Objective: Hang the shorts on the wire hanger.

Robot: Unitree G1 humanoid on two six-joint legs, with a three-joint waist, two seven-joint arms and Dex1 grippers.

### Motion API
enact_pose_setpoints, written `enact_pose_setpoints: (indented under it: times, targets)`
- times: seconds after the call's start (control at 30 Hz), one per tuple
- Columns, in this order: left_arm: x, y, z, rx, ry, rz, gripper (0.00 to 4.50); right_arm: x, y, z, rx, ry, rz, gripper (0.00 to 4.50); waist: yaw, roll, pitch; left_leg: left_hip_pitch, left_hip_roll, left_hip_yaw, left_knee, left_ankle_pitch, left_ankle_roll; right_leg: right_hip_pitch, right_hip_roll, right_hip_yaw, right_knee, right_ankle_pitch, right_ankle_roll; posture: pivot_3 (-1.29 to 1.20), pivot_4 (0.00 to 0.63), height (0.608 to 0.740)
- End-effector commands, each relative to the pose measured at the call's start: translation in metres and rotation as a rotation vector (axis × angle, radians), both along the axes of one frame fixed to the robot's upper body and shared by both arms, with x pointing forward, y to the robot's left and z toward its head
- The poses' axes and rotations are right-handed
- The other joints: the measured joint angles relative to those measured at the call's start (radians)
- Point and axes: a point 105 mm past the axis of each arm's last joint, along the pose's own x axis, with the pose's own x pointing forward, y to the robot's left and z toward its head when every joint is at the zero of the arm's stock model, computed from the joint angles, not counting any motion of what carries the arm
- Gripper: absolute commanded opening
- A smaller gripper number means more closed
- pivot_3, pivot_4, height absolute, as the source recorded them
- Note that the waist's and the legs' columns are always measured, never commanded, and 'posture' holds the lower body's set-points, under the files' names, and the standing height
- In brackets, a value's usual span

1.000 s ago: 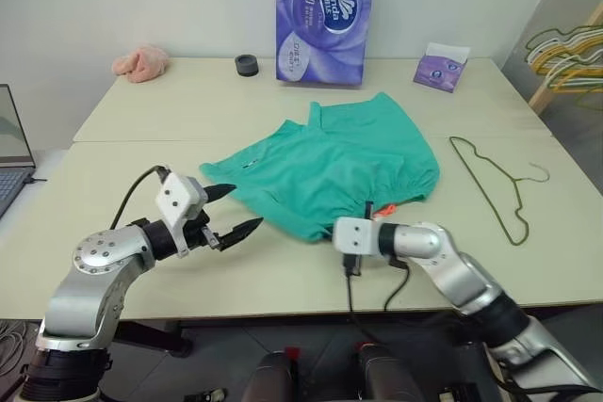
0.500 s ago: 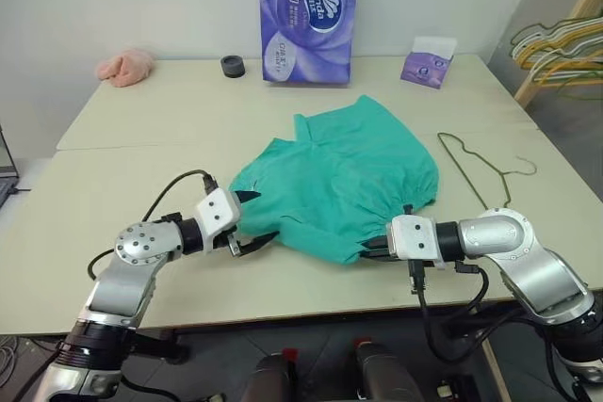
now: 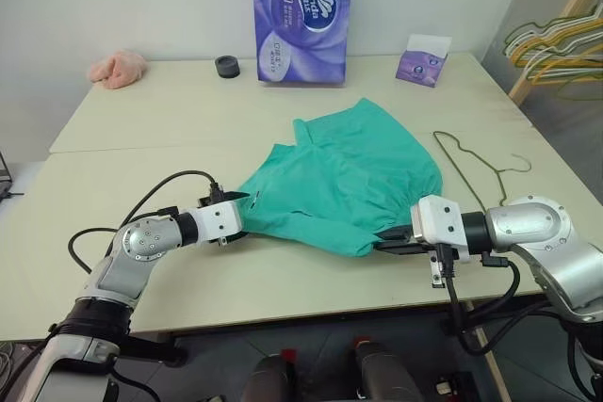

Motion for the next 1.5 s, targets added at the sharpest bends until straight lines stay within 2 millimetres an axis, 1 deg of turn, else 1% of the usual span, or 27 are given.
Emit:
enact_pose_setpoints:
  times: [0.03, 0.13, 0.23, 0.3, 0.4, 0.47, 0.5, 0.53, 0.57, 0.63, 0.7, 0.73, 0.8, 0.83, 0.87, 0.9, 0.97, 1.03, 1.1, 1.17, 1.2, 1.23, 1.3, 1.37, 1.4, 1.47, 1.5]
  targets:
    - [-0.002, -0.001, -0.004, 0.063, -0.006, -0.045, 1.99, -0.002, 0.002, 0.023, 0.033, -0.055, 0.015, 0.0, 0.0, 0.0, 0.0, 0.0, 0.0, 0.0, 0.0, 0.0, 0.0, 0.0, 0.0, 0.0, 0.0, 0.0, 0.0, -0.19, 0.115, 0.74]
    - [-0.002, 0.002, -0.006, 0.105, -0.007, -0.061, 1.08, -0.003, -0.001, 0.026, 0.018, -0.05, 0.021, 0.0, -0.001, 0.0, 0.0, 0.0, 0.0, 0.0, 0.0, 0.0, 0.0, 0.0, 0.0, 0.0, 0.0, 0.0, 0.0, -0.19, 0.119, 0.74]
    - [-0.014, 0.012, -0.01, 0.176, 0.103, -0.095, 0.09, 0.004, -0.024, 0.019, -0.123, -0.059, 0.027, 0.0, -0.001, 0.0, 0.0, -0.001, 0.0, 0.0, 0.0, 0.0, 0.0, 0.0, 0.0, 0.0, 0.0, 0.0, 0.0, -0.17, 0.121, 0.74]
    - [-0.028, 0.015, -0.012, 0.177, 0.211, -0.113, 0.04, 0.01, -0.039, 0.015, -0.204, -0.059, 0.03, 0.0, -0.003, 0.001, 0.0, -0.001, 0.0, 0.001, 0.0, 0.0, 0.0, 0.0, 0.0, -0.001, -0.001, 0.0, 0.001, -0.16, 0.12, 0.74]
    - [-0.081, -0.001, -0.007, 0.114, 0.517, -0.228, 0.04, 0.035, -0.074, 0.007, -0.367, -0.043, 0.016, 0.0, -0.024, 0.002, 0.0, 0.0, 0.0, 0.005, -0.001, -0.001, 0.002, -0.001, 0.0, 0.0, -0.001, 0.0, 0.001, -0.13, 0.12, 0.74]
    - [-0.101, -0.013, 0.0, 0.083, 0.622, -0.279, 0.04, 0.046, -0.085, 0.005, -0.416, -0.034, 0.023, 0.0, -0.026, 0.004, 0.002, 0.0, 0.0, 0.006, -0.002, -0.001, 0.002, -0.001, -0.001, 0.001, -0.003, 0.0, 0.001, -0.12, 0.12, 0.74]
    - [-0.106, -0.022, 0.007, 0.037, 0.649, -0.295, 0.04, 0.058, -0.087, 0.008, -0.414, -0.042, 0.009, 0.0, -0.025, 0.005, 0.002, 0.0, 0.0, 0.006, -0.002, -0.001, 0.002, -0.001, -0.001, 0.001, -0.003, 0.0, 0.001, -0.12, 0.119, 0.74]
    - [-0.103, -0.032, 0.017, -0.021, 0.649, -0.3, 0.04, 0.073, -0.087, 0.012, -0.419, -0.07, -0.014, 0.0, -0.024, 0.005, 0.003, 0.0, 0.0, 0.005, -0.002, -0.001, 0.002, -0.001, -0.001, 0.001, -0.002, 0.0, 0.001, -0.11, 0.119, 0.74]
    - [-0.096, -0.041, 0.026, -0.077, 0.633, -0.293, 0.04, 0.089, -0.087, 0.018, -0.419, -0.103, -0.04, 0.0, -0.024, 0.006, 0.003, 0.0, 0.0, 0.004, -0.002, -0.001, 0.002, -0.001, -0.001, 0.001, -0.001, 0.0, 0.001, -0.11, 0.117, 0.74]
    - [-0.07, -0.055, 0.047, -0.184, 0.557, -0.251, 0.04, 0.122, -0.081, 0.034, -0.398, -0.18, -0.106, 0.0, -0.022, 0.009, 0.005, 0.001, 0.0, 0.004, -0.001, 0.0, 0.004, 0.0, 0.001, 0.0, -0.001, 0.001, 0.0, -0.11, 0.115, 0.74]
    - [-0.03, -0.061, 0.072, -0.273, 0.432, -0.164, 0.04, 0.156, -0.072, 0.058, -0.376, -0.326, -0.199, 0.0, -0.017, 0.009, 0.006, 0.001, 0.0, 0.004, 0.0, 0.001, 0.005, 0.0, 0.003, 0.0, 0.0, 0.002, 0.001, -0.11, 0.111, 0.74]
    - [-0.01, -0.062, 0.084, -0.306, 0.367, -0.114, 0.04, 0.169, -0.067, 0.069, -0.374, -0.395, -0.233, 0.0, -0.016, 0.009, 0.006, 0.001, 0.0, 0.003, 0.0, 0.001, 0.005, 0.0, 0.004, -0.001, 0.0, 0.003, 0.0, -0.11, 0.108, 0.74]
    - [0.034, -0.059, 0.116, -0.36, 0.202, 0.002, 0.04, 0.191, -0.048, 0.101, -0.328, -0.571, -0.314, 0.0, -0.015, 0.009, 0.005, -0.001, 0.0, 0.003, 0.0, 0.001, 0.004, -0.002, 0.005, 0.0, 0.001, 0.005, 0.001, -0.11, 0.103, 0.74]
    - [0.057, -0.053, 0.138, -0.375, 0.091, 0.071, 0.04, 0.2, -0.036, 0.123, -0.301, -0.701, -0.357, 0.0, -0.017, 0.008, 0.005, -0.001, -0.001, 0.003, 0.0, 0.002, 0.003, -0.003, 0.003, 0.0, 0.001, 0.005, 0.0, -0.11, 0.103, 0.74]
    - [0.081, -0.043, 0.169, -0.376, -0.063, 0.159, 0.04, 0.205, -0.022, 0.152, -0.265, -0.864, -0.4, 0.0, -0.02, 0.008, 0.005, -0.006, -0.001, 0.003, 0.001, 0.004, -0.001, -0.007, 0.003, 0.0, 0.001, 0.005, 0.0, -0.11, 0.102, 0.74]
    - [0.096, -0.033, 0.198, -0.367, -0.198, 0.225, 0.04, 0.206, -0.01, 0.179, -0.224, -1.011, -0.43, 0.0, -0.024, 0.007, 0.005, -0.011, -0.001, 0.002, 0.001, 0.007, -0.007, -0.013, 0.002, 0.0, 0.002, 0.006, 0.0, -0.11, 0.102, 0.74]
    - [0.107, -0.016, 0.259, -0.282, -0.487, 0.3, 0.04, 0.196, 0.01, 0.229, -0.125, -1.262, -0.457, 0.0, -0.033, 0.005, 0.004, -0.03, -0.005, 0.005, 0.002, 0.011, -0.014, -0.038, -0.003, 0.003, 0.011, 0.006, 0.001, -0.12, 0.104, 0.74]
    - [0.096, -0.009, 0.315, -0.122, -0.76, 0.303, 0.04, 0.175, 0.024, 0.274, -0.007, -1.478, -0.445, 0.0, -0.047, 0.005, 0.004, -0.046, -0.006, 0.007, 0.002, 0.014, -0.018, -0.056, -0.004, 0.005, 0.015, 0.006, 0.001, -0.13, 0.103, 0.74]
    - [0.079, -0.012, 0.35, 0.044, -0.937, 0.255, 0.04, 0.151, 0.028, 0.304, 0.118, -1.632, -0.421, 0.0, -0.057, 0.005, 0.003, -0.054, -0.006, 0.008, -0.001, 0.016, -0.021, -0.069, -0.005, 0.005, 0.017, 0.006, 0.001, -0.13, 0.103, 0.74]
    - [0.067, -0.014, 0.365, 0.179, -1.018, 0.21, 0.04, 0.14, 0.023, 0.312, 0.188, -1.69, -0.399, 0.0, -0.058, 0.005, 0.002, -0.054, -0.006, 0.01, -0.013, 0.016, -0.021, -0.072, -0.007, 0.004, 0.015, 0.006, 0.001, -0.12, 0.102, 0.74]
    - [0.065, -0.014, 0.365, 0.227, -1.02, 0.192, 0.04, 0.139, 0.02, 0.308, 0.207, -1.684, -0.388, 0.0, -0.058, 0.006, 0.001, -0.053, -0.006, 0.011, -0.015, 0.016, -0.021, -0.072, -0.007, 0.003, 0.014, 0.006, 0.001, -0.12, 0.101, 0.74]
    - [0.064, -0.013, 0.358, 0.278, -0.991, 0.169, 0.04, 0.141, 0.017, 0.297, 0.214, -1.663, -0.364, 0.0, -0.058, 0.006, 0.0, -0.052, -0.006, 0.011, -0.015, 0.015, -0.021, -0.071, -0.008, 0.002, 0.014, 0.006, 0.001, -0.12, 0.101, 0.74]
    - [0.067, -0.011, 0.336, 0.344, -0.89, 0.129, 0.04, 0.15, 0.013, 0.266, 0.201, -1.574, -0.318, 0.0, -0.059, 0.005, 0.0, -0.05, -0.006, 0.015, -0.016, 0.015, -0.021, -0.069, -0.007, 0.002, 0.014, 0.006, 0.001, -0.12, 0.103, 0.74]
    - [0.07, -0.007, 0.284, 0.39, -0.666, 0.06, 0.04, 0.164, 0.008, 0.208, 0.139, -1.41, -0.259, 0.0, -0.061, 0.005, 0.0, -0.046, -0.006, 0.019, -0.012, 0.016, -0.018, -0.064, -0.007, 0.002, 0.014, 0.006, 0.001, -0.11, 0.103, 0.74]
    - [0.067, -0.003, 0.253, 0.421, -0.539, 0.024, 0.04, 0.168, 0.005, 0.175, 0.11, -1.326, -0.224, 0.0, -0.061, 0.005, 0.0, -0.037, -0.006, 0.019, -0.012, 0.017, -0.015, -0.053, -0.007, 0.002, 0.014, 0.006, 0.001, -0.12, 0.105, 0.74]
    - [0.056, 0.004, 0.21, 0.445, -0.358, -0.017, 0.04, 0.17, -0.001, 0.134, 0.07, -1.23, -0.194, 0.0, -0.068, 0.005, 0.0, -0.023, -0.006, 0.02, -0.012, 0.014, -0.006, -0.039, -0.006, 0.003, 0.015, 0.007, 0.002, -0.12, 0.103, 0.74]
    - [0.047, 0.012, 0.185, 0.487, -0.256, -0.032, 0.04, 0.168, -0.002, 0.113, 0.063, -1.171, -0.178, 0.0, -0.074, 0.005, 0.0, -0.018, -0.006, 0.02, -0.012, 0.014, -0.004, -0.034, -0.004, 0.004, 0.015, 0.007, 0.002, -0.12, 0.103, 0.74]
